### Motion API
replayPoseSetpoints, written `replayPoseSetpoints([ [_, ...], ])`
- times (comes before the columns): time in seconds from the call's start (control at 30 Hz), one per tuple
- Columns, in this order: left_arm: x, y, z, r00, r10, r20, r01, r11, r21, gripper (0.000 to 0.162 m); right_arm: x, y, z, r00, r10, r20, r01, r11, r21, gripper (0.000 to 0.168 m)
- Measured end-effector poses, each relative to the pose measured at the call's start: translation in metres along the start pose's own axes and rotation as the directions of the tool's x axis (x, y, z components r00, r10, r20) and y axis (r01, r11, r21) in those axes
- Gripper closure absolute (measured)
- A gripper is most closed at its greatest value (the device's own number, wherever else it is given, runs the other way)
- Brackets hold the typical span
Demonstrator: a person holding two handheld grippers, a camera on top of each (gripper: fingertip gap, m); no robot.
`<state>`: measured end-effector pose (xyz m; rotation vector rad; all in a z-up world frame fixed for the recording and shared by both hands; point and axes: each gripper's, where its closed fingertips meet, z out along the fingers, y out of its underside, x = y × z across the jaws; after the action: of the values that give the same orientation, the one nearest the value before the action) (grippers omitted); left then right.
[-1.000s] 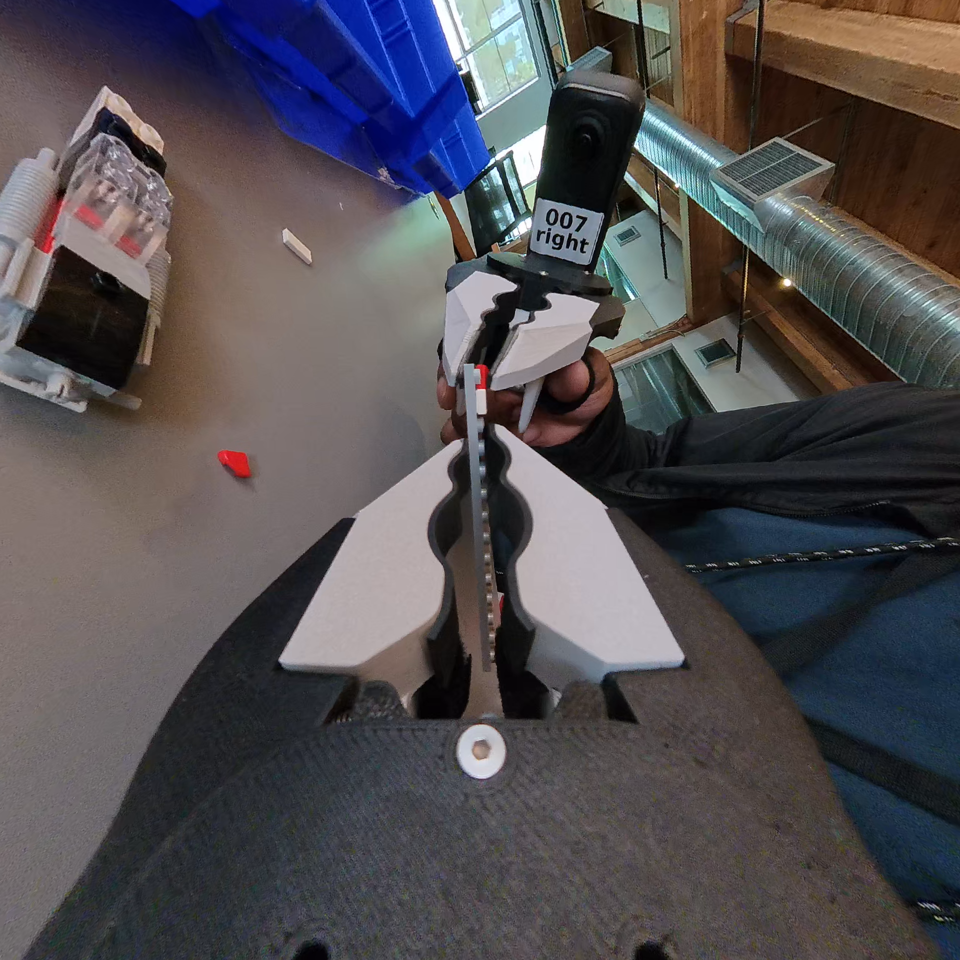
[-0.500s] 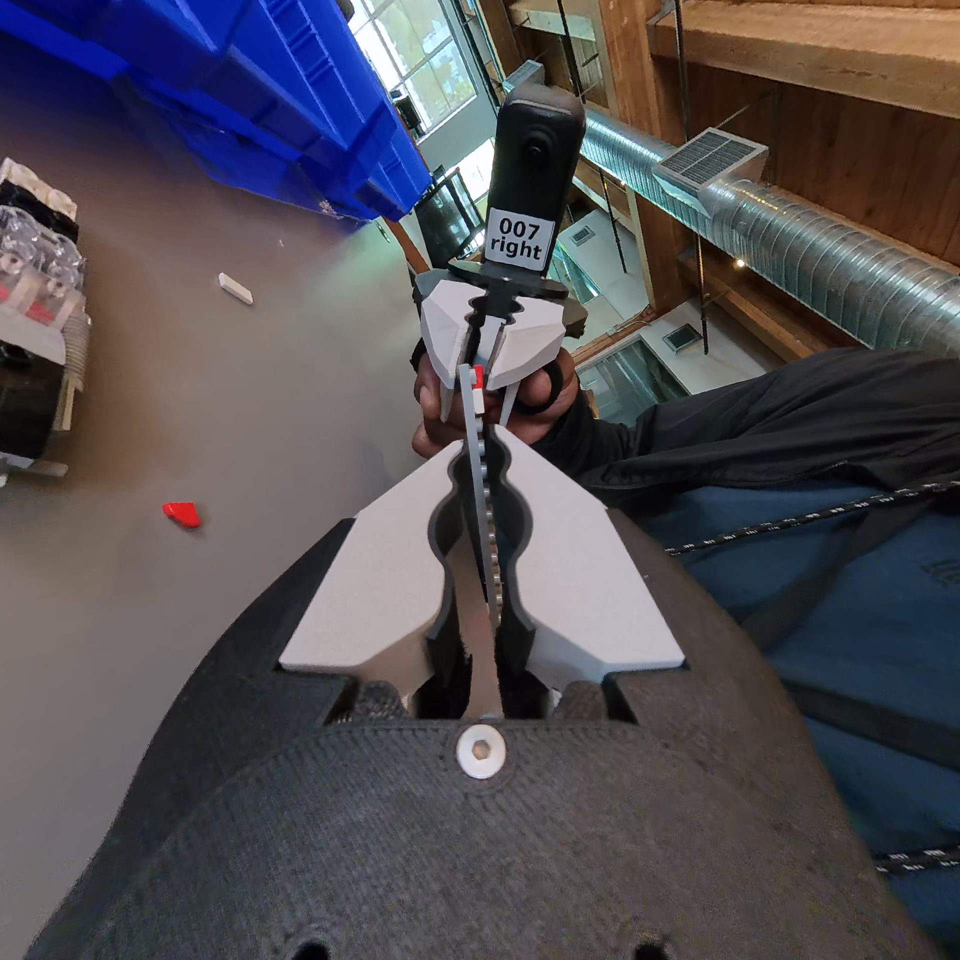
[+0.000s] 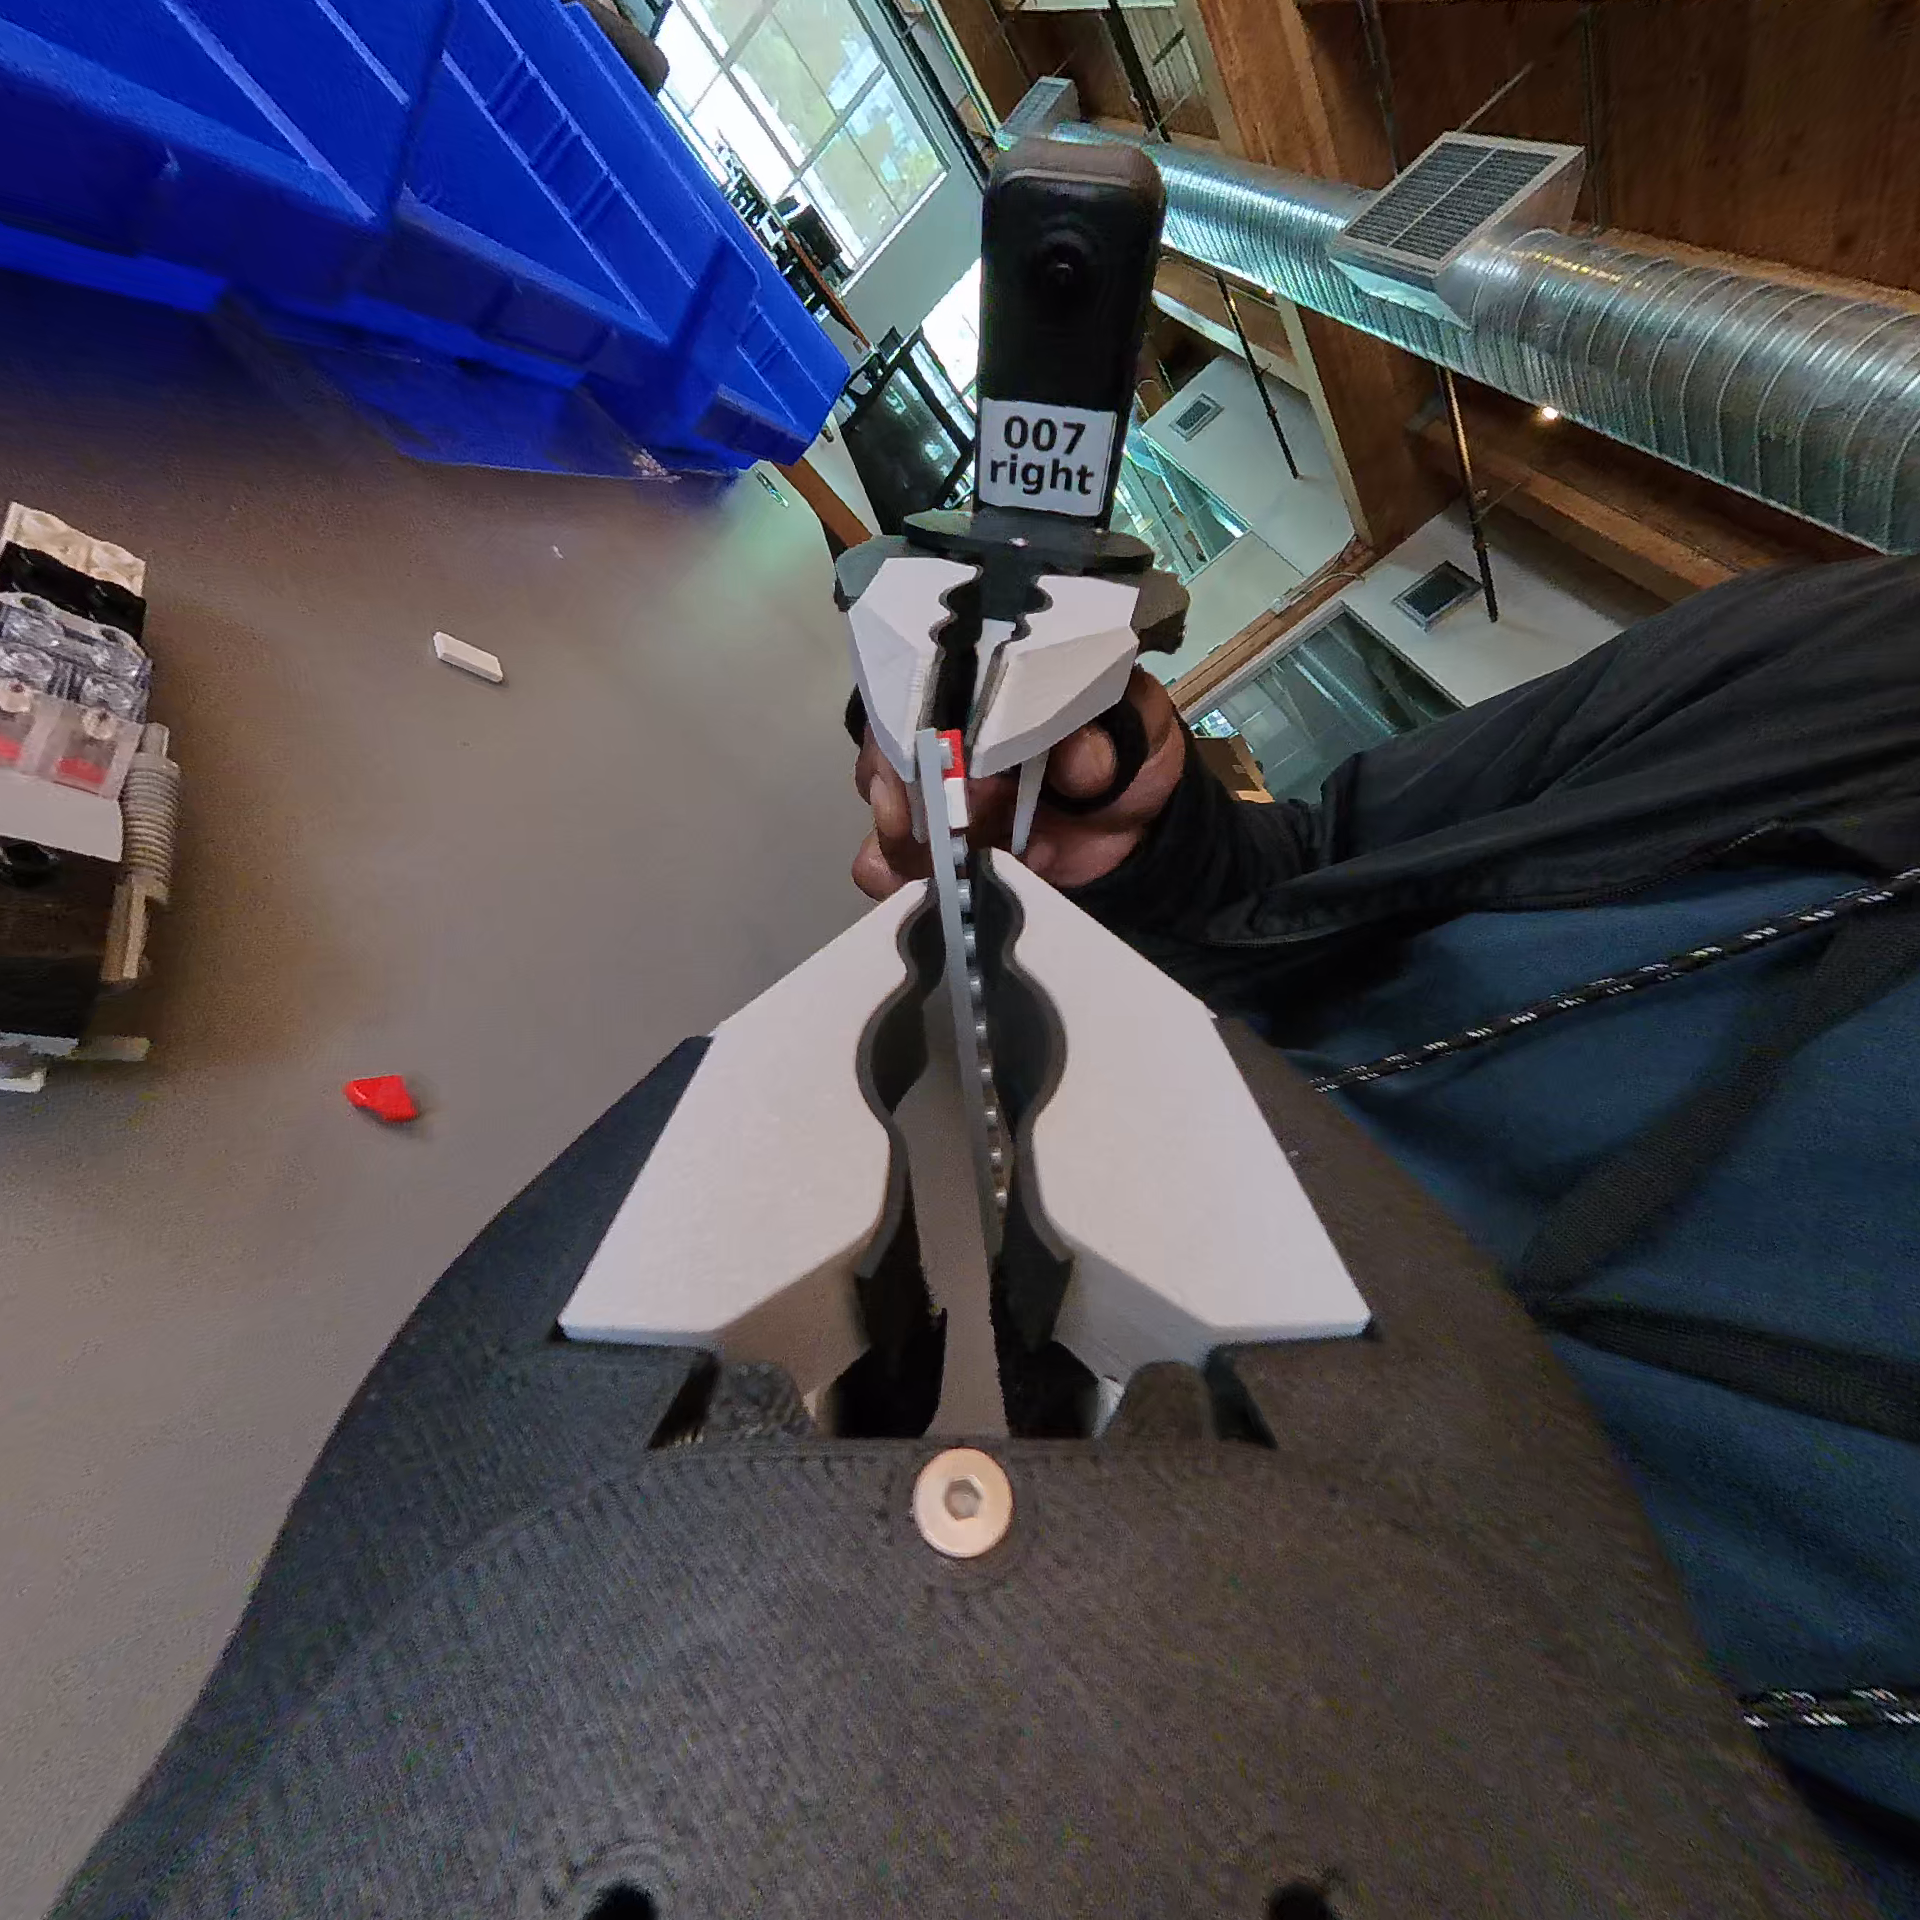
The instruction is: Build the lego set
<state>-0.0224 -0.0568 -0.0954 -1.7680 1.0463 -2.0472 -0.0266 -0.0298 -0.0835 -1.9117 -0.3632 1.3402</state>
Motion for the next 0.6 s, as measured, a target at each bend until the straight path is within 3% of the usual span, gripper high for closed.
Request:
replayPoseSetpoints([
  [0.2, -0.001, 0.0, -0.001, 1.0, 0.003, 0.008, -0.003, 1.0, 0.0, 0.155, 0.001, 0.0, 0.001, 1.0, -0.01, -0.014, 0.01, 1.0, 0.011, 0.162],
  [0.37, -0.002, -0.005, -0.001, 0.995, -0.099, -0.026, 0.1, 0.994, 0.044, 0.156, 0.005, -0.004, 0.002, 1.0, 0.007, -0.029, -0.005, 0.999, 0.052, 0.161],
  [0.5, -0.005, -0.008, -0.004, 0.99, -0.14, -0.022, 0.141, 0.988, 0.064, 0.156, 0.004, -0.012, -0.002, 0.999, 0.041, -0.005, -0.04, 0.995, 0.095, 0.145],
  [0.6, -0.004, -0.009, -0.005, 0.988, -0.151, -0.033, 0.153, 0.986, 0.072, 0.156, 0.003, -0.011, -0.002, 0.997, 0.07, 0.017, -0.072, 0.993, 0.095, 0.144],
])
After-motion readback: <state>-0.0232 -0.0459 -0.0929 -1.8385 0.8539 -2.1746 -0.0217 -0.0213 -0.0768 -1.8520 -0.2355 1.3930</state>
